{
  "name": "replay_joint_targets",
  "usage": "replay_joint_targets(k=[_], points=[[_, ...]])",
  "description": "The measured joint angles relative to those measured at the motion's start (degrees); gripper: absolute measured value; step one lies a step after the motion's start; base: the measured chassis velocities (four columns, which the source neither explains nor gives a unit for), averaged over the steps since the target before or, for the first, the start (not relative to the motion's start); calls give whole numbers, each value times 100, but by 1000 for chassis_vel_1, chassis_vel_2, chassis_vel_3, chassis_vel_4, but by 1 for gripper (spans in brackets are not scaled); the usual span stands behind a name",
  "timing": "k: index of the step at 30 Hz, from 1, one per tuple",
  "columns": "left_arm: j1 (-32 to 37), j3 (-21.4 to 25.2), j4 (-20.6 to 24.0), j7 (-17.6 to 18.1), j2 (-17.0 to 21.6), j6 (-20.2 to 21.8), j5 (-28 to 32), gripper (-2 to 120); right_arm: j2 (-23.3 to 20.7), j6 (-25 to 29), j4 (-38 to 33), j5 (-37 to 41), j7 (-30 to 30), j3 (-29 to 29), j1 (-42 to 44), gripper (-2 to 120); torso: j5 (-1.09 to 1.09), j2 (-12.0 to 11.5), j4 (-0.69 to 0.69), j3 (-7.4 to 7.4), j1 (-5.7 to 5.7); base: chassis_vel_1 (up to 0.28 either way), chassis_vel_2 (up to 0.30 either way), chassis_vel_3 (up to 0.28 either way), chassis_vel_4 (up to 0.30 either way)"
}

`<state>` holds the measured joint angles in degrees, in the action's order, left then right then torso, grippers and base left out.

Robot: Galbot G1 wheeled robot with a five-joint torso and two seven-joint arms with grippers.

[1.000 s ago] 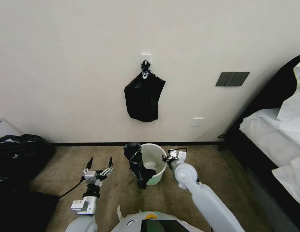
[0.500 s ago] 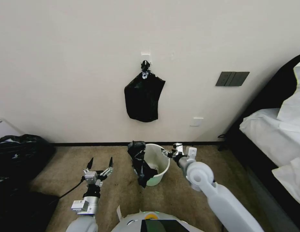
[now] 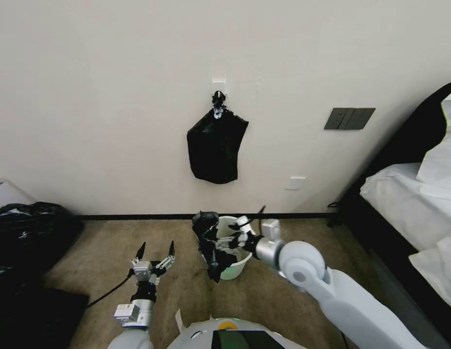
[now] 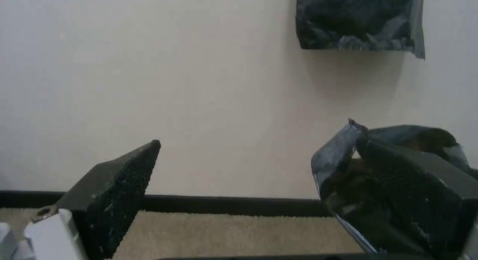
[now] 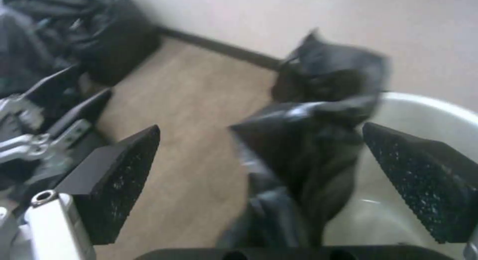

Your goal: Place a trash bag onto the trash bin.

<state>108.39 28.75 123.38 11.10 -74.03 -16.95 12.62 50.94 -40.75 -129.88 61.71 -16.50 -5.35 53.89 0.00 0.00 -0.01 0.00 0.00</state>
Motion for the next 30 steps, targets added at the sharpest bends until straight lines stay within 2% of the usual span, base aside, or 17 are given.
replay_joint_targets(k=[1, 4, 10, 13, 14, 17, 21, 22, 24, 26, 28, 30], points=[[0, 0, 0, 0, 0, 0, 0, 100, 0, 0, 0, 0, 0, 0, 0, 100, 0, 0, 0, 0, 0, 0, 0, 0, 0], [-5, -29, -61, 23, -56, 36, -30, 100, 207, -1, 323, -161, 21, -548, -276, 100, 0, -1, 2, 0, 0, 0, 0, 0, 0], [-22, -57, -82, 40, -78, 75, -33, 100, 381, 1, 694, -379, -17, -904, -530, 98, 0, -1, 1, 0, 0, 0, 0, 0, 0], [-65, -119, -82, 54, -86, 144, -49, 100, 397, 2, 855, -464, -42, -1051, -687, 86, 1, -1, 2, 0, 0, 0, 0, 0, 0], [-65, -119, -82, 54, -86, 144, -49, 100, 397, 2, 855, -464, -42, -1051, -687, 86, 1, -1, 2, 0, 0, 0, 0, 0, 0], [-93, -160, -85, 68, -96, 193, -70, 100, 378, 4, 999, -492, -61, -1192, -828, 71, 0, -1, 2, 0, 0, 0, 0, 0, 0], [-102, -172, -95, 79, -97, 216, -73, 100, 358, 5, 1033, -491, -62, -1269, -920, 59, 0, -1, 2, 0, 0, 0, 0, 0, 0], [-106, -174, -101, 83, -95, 227, -73, 100, 358, 5, 1049, -488, -64, -1295, -947, 52, 0, 0, 1, 0, 0, 0, 0, 0, 0], [-108, -175, -105, 87, -90, 238, -73, 100, 361, 5, 1065, -487, -67, -1316, -962, 49, 0, -1, 1, 0, 0, 0, 0, 0, 0], [-108, -179, -106, 97, -76, 263, -73, 100, 371, 6, 1070, -487, -72, -1342, -967, 38, 0, 0, 2, 0, 0, 0, 0, 0, 0], [-108, -184, -105, 100, -74, 274, -73, 100, 373, 6, 1069, -492, -83, -1348, -963, 35, 0, -1, 1, 0, 0, 0, 0, 0, 0], [-117, -213, -98, 105, -69, 312, -73, 100, 375, 8, 1056, -502, -118, -1350, -941, 25, 0, -1, 1, 0, 0, 0, 0, 0, 0]])
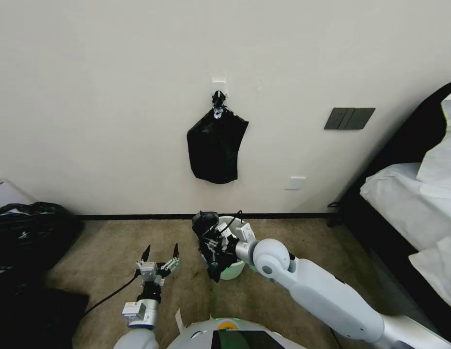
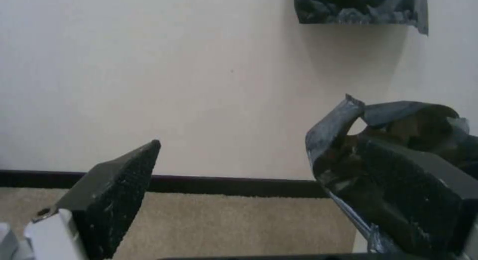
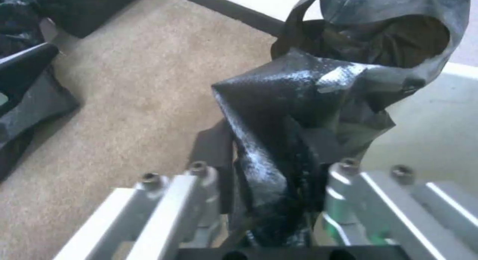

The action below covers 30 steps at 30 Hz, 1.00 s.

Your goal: Place a trash bag onto the trash bin.

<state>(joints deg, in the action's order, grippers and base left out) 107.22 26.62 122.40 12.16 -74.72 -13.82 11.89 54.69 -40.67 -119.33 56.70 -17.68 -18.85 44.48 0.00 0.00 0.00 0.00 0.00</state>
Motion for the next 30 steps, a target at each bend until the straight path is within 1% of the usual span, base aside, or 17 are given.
replay_joint_targets(k=[1, 2, 3, 5, 6, 9, 11, 12, 15, 17, 20, 21, 23, 25, 28, 29, 30], points=[[-6, -15, 2, 2, 4, 16, 0, 100, -1, 0, -11, -1, -6, 5, 12, 20, 0, 0, 1, 0, 0, 0, 0, 0, 0], [-15, -31, 4, 4, 10, 33, 0, 100, -4, 1, -19, -2, -11, 17, 24, 17, 0, 0, 0, 0, 0, 0, 0, 0, 0], [-15, -31, 4, 4, 10, 33, 0, 100, -4, 1, -19, -2, -11, 17, 24, 17, 0, 0, 0, 0, 0, 0, 0, 0, 0], [-51, -81, 8, 14, 33, 85, 0, 100, -17, 1, -50, -3, -23, 54, 58, 8, 0, 0, 0, 0, 0, 0, 0, 0, 0], [-68, -102, 13, 19, 47, 111, 2, 100, -21, 2, -74, -3, -34, 81, 78, 7, 0, 0, 0, 0, 0, 0, 0, 0, 0], [-117, -156, 29, 34, 86, 187, 4, 100, -26, 3, -131, 0, -79, 155, 129, 5, -1, 0, 0, 0, 0, 0, 0, 0, 0], [-229, -282, 49, 71, 166, 355, 7, 100, -47, 6, -219, 9, -163, 331, 245, 5, 0, 0, 0, 0, 0, 0, 0, 0, 0], [-229, -282, 49, 71, 166, 355, 7, 100, -47, 6, -219, 9, -163, 331, 245, 5, 0, 0, 0, 0, 0, 0, 0, 0, 0], [-421, -514, 65, 131, 281, 605, 19, 100, -118, 9, -294, 20, -215, 572, 409, 5, 0, 0, 0, 0, 0, 0, 0, 0, 0], [-477, -578, 65, 145, 311, 673, 25, 100, -135, 9, -310, 22, -218, 616, 444, 5, 0, 0, 1, 0, 0, 0, 0, 0, 0], [-760, -914, 69, 247, 457, 1054, 126, 100, -203, 11, -366, 24, -223, 758, 573, 5, 0, 0, 1, 0, 0, 0, 0, 0, 0], [-760, -914, 69, 247, 457, 1054, 126, 100, -203, 11, -366, 24, -223, 758, 573, 5, 0, 0, 1, 0, 0, 0, 0, 0, 0], [-1027, -1225, 37, 392, 581, 1414, 264, 100, -216, 12, -395, 26, -230, 795, 621, 5, -1, 0, 1, 0, 0, 0, 0, 0, 0], [-1070, -1278, 24, 414, 601, 1470, 287, 100, -215, 12, -395, 26, -233, 799, 625, 5, 0, 0, 0, 0, 0, 0, 0, 0, 0], [-1389, -1656, -61, 629, 675, 1940, 431, 100, -174, 12, -392, 27, -247, 797, 653, 5, 0, 0, 0, 0, 0, 0, 0, 0, 0], [-1389, -1656, -61, 629, 675, 1940, 431, 100, -174, 12, -392, 27, -247, 797, 653, 5, 0, 0, 0, 0, 0, 0, 0, 0, 0], [-1489, -1747, -81, 730, 675, 2133, 489, 100, -160, 12, -389, 27, -248, 783, 658, 5, 0, 0, 0, 0, 0, 0, 0, 0, 0]])
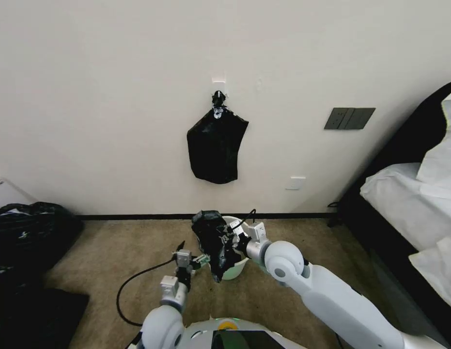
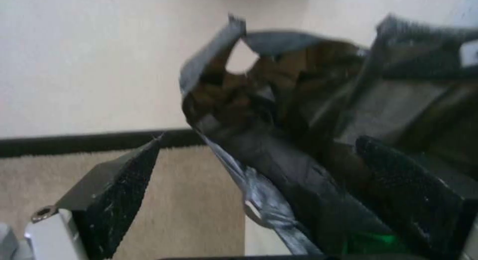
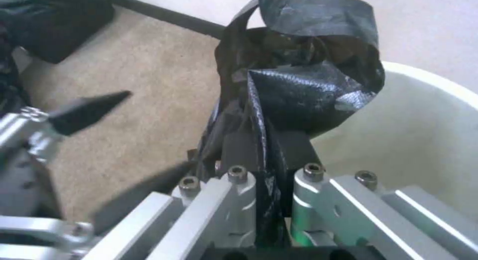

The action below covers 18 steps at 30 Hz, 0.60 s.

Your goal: Place a trash bag onto the trash bin.

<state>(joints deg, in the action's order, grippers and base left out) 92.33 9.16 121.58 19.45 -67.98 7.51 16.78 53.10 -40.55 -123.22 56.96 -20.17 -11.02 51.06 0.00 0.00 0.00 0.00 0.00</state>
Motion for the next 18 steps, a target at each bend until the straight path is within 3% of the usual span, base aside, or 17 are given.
replay_joint_targets(k=[3, 8, 18], points=[[-249, -160, -40, 257, -9, 458, 260, 100, 28, 0, 11, 1, -1, -41, -9, 5, 0, 0, 0, 0, 0, 0, 0, 0, 0], [-570, -291, -136, 566, 24, 883, 529, 100, 29, 0, 38, 5, -3, -71, -45, 5, 0, 0, 0, 0, 0, 0, 0, 0, 0], [-1365, -455, -387, 1043, -31, 1420, 1416, 100, 29, 0, 50, 9, -4, -76, -46, 5, 0, 0, 0, 0, 0, 0, 0, 0, 0]])
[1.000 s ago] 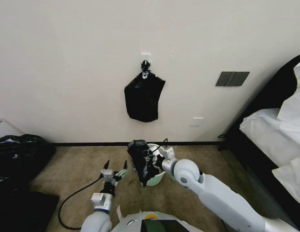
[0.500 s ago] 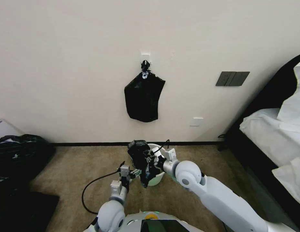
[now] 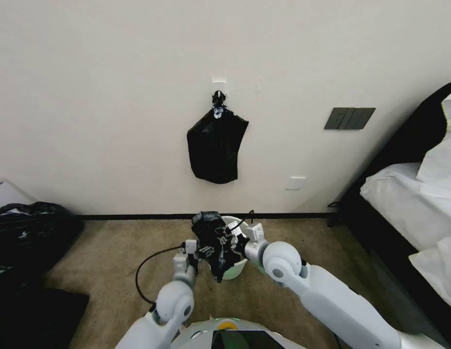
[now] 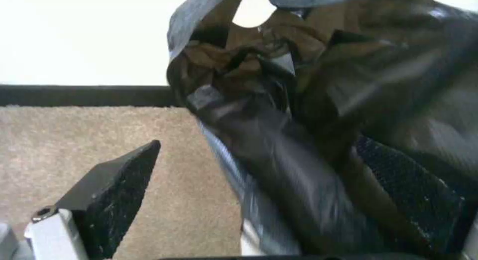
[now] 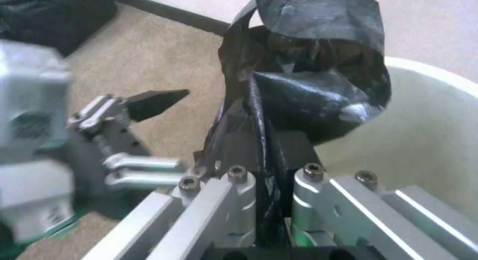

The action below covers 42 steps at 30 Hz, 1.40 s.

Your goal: Place a trash bag onto the trash bin.

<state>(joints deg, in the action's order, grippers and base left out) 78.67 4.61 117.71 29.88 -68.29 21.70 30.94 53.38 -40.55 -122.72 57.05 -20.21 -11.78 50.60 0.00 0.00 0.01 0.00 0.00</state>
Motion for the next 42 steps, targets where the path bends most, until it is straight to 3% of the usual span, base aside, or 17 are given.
replay_joint_targets(k=[4, 7, 12, 14, 27, 34, 37, 42], points=[[-348, -107, -71, 359, -35, 383, 584, 100, 6, 0, 2, 2, 0, 0, -5, 5, 0, 0, 0, 0, 0, 0, 0, 0, 0], [-622, -174, -124, 818, -99, 835, 1169, 100, 9, 0, 2, 4, 0, -1, -5, 5, 0, 0, 0, 0, 0, 0, 0, 0, 0], [-725, -191, -160, 1187, -150, 1122, 1515, 98, 11, 0, 2, 5, 0, 0, -9, 5, 0, 0, -1, 0, 0, 0, 0, 0, 0], [-776, -190, -207, 1422, -184, 1261, 1734, 88, 10, 0, 2, 7, 1, 3, -14, 5, 0, 0, -1, 1, 0, 0, 0, 0, 0], [-970, -195, -378, 1854, -300, 1492, 2211, 44, 28, 0, 6, 19, 5, -11, -37, 5, 0, 0, 0, 0, 0, 0, 0, 0, 0], [-920, -173, -379, 1944, -298, 1418, 2209, 13, 17, 1, -16, 25, 9, 14, 11, 5, 0, 0, -1, 0, 0, 0, 0, 0, 0], [-899, -155, -370, 1954, -307, 1353, 2182, 6, 17, 1, -20, 25, 9, 16, 35, 5, 1, 0, 0, 0, -1, 0, 0, 0, 0], [-875, -78, -361, 1989, -325, 1220, 2159, 4, 11, 2, -47, 23, -7, 35, 73, 5, 1, 0, -1, 0, -1, 0, 0, 0, 0]])
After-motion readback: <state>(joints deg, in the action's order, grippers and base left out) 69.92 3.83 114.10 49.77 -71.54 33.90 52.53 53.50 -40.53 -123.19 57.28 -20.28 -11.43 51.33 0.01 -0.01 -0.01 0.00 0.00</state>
